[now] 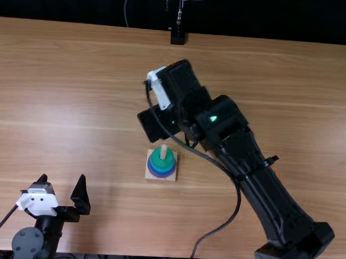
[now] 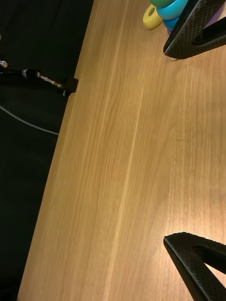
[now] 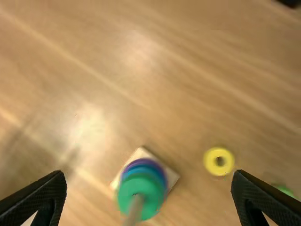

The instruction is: Build the Hanoi tower: stack the rings onto the peg from bottom to top in this color order: purple, dark blue, light blue, dark green, light green, yellow, orange.

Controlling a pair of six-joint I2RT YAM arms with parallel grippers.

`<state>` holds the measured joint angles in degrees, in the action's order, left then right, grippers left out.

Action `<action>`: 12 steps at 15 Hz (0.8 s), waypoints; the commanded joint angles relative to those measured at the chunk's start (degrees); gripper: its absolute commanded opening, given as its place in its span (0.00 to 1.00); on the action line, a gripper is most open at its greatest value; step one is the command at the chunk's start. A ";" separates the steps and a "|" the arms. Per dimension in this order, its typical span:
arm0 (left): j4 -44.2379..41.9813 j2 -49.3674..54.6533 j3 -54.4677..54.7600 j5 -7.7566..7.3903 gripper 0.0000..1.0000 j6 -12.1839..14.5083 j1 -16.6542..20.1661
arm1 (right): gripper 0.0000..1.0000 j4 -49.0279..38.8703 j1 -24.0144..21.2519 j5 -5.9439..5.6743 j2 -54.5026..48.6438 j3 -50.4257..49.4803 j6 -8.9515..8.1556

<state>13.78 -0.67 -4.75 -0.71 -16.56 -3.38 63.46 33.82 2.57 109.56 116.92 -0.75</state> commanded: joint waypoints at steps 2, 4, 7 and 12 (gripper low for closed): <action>1.09 0.67 3.17 -0.66 1.00 0.21 0.12 | 1.00 -0.43 -7.46 0.07 -0.05 -4.16 0.02; 1.09 0.67 3.17 -0.66 1.00 0.21 0.12 | 1.00 -2.33 -11.06 0.17 -0.13 -9.35 0.12; 1.09 0.67 3.17 -0.77 1.00 0.21 0.12 | 1.00 -15.31 -16.33 0.07 -0.40 -18.75 0.12; 1.09 0.67 3.17 -0.66 1.00 0.21 0.12 | 1.00 -27.65 -21.17 -0.14 -0.31 -32.72 0.33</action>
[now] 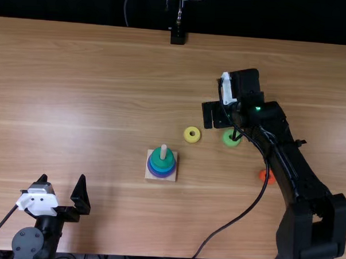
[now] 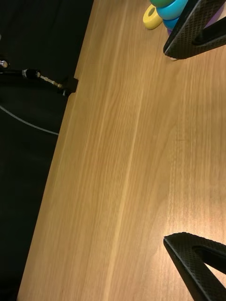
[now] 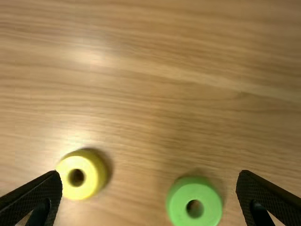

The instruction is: Build the Hanoi tower: stack the rings onto the peg from bottom to top in this color order: purple, dark blue, light blue, dark green, light green, yellow, orange.

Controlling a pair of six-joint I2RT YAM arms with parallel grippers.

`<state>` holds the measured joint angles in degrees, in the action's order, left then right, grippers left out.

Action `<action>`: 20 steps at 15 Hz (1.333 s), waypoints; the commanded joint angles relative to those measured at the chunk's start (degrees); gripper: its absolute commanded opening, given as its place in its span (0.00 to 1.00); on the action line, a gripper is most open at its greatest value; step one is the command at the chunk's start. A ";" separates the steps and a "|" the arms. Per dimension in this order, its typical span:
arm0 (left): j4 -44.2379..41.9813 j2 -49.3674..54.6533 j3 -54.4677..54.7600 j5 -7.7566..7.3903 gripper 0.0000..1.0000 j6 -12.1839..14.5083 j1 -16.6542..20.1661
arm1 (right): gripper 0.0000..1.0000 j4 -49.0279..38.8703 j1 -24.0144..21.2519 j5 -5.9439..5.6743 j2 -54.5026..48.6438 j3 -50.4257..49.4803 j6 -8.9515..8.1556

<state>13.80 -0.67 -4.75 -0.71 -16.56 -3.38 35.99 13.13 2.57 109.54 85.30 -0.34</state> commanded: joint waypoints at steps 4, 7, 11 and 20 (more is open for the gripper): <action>1.07 0.67 3.17 -0.77 1.00 0.21 0.12 | 1.00 -0.91 -2.75 -0.04 -0.20 -5.05 -0.40; 1.07 0.67 3.17 -0.66 1.00 0.21 0.12 | 1.00 -1.02 -4.42 -0.25 -0.20 -6.11 -0.50; 1.07 0.67 3.17 -0.66 1.00 0.21 0.12 | 1.00 -1.02 -4.86 -0.35 -0.11 -6.20 -0.50; 1.07 0.67 3.17 -0.66 1.00 0.21 0.12 | 1.00 -1.02 -4.86 -0.46 0.50 -6.11 -0.72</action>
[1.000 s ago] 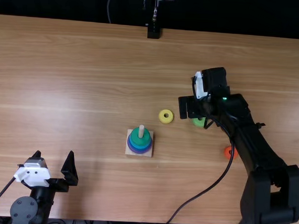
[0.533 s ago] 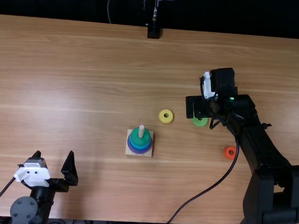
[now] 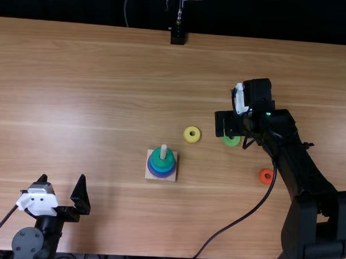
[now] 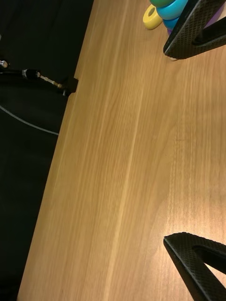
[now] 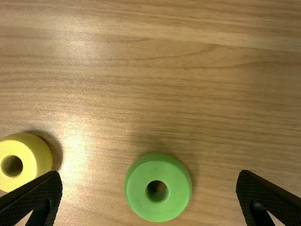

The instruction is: Build the Hanoi tower: stack the rings onto the peg from bottom to top in this color order: purple, dark blue, light blue, dark green, light green, yellow, orange.

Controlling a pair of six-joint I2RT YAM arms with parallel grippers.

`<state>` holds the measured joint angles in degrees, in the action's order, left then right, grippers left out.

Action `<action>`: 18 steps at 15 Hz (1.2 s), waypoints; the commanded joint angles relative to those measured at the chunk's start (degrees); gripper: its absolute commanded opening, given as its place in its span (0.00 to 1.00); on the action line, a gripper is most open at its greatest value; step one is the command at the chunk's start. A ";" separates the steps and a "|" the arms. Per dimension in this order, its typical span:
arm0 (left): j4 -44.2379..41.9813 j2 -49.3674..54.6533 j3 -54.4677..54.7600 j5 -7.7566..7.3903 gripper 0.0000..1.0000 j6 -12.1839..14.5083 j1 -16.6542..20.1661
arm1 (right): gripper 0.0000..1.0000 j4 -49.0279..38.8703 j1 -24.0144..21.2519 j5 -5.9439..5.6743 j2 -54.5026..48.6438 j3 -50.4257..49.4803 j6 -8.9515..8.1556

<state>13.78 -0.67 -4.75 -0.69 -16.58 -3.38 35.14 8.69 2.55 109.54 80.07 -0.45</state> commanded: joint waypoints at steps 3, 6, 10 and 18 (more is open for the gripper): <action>1.09 0.67 3.17 -0.68 1.00 0.23 0.12 | 1.00 -0.06 -0.43 -0.33 2.88 -0.62 -0.50; 1.09 0.67 3.17 -0.68 1.00 0.23 0.12 | 1.00 0.36 -0.34 -0.44 3.84 -0.44 -0.18; 1.09 0.67 3.17 -0.68 1.00 0.23 0.12 | 1.00 1.74 -0.25 -0.65 5.34 -0.27 -0.08; 1.09 0.67 3.17 -0.79 1.00 0.23 0.12 | 1.00 3.74 -0.25 -0.65 5.60 0.00 0.03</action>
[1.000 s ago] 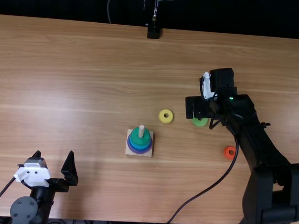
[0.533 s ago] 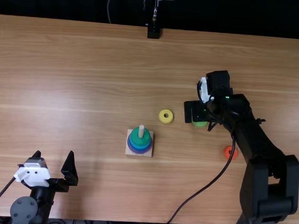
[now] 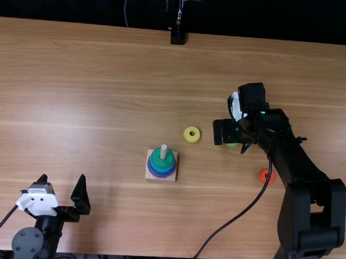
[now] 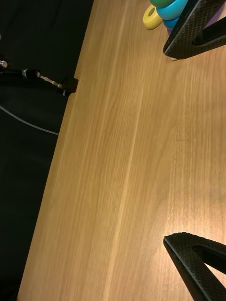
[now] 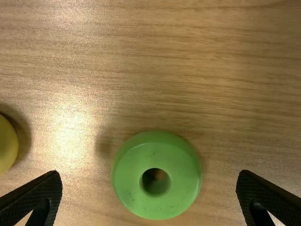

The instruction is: Build the Hanoi tower: stack the rings onto the peg from bottom to top in this color order: purple, dark blue, light blue, dark green, light green, yellow, orange.

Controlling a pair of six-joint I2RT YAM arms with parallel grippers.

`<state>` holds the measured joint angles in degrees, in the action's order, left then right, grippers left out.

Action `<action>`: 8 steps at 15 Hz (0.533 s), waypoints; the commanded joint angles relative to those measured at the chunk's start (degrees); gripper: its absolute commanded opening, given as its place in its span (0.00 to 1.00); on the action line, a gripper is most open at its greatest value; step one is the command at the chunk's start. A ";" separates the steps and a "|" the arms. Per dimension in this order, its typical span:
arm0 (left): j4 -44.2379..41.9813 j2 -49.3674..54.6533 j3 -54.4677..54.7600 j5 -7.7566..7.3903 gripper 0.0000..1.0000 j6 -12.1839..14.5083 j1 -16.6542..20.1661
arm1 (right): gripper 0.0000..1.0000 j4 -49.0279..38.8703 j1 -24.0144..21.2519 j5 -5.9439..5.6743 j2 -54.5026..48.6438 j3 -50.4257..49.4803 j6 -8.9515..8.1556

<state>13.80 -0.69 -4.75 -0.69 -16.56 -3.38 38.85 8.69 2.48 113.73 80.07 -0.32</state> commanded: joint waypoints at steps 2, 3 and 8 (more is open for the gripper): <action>1.07 0.69 3.17 -0.68 1.00 0.21 0.12 | 1.00 0.02 -0.25 -0.58 2.63 0.26 -0.10; 1.07 0.69 3.17 -0.68 1.00 0.21 0.12 | 1.00 0.02 -0.25 -0.58 3.43 0.26 -0.10; 1.07 0.69 3.17 -0.79 1.00 0.21 0.12 | 1.00 0.13 -0.34 -0.48 3.69 1.23 -0.10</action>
<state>13.80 -0.67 -4.75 -0.71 -16.58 -3.38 39.00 8.69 2.46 116.68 80.14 -0.30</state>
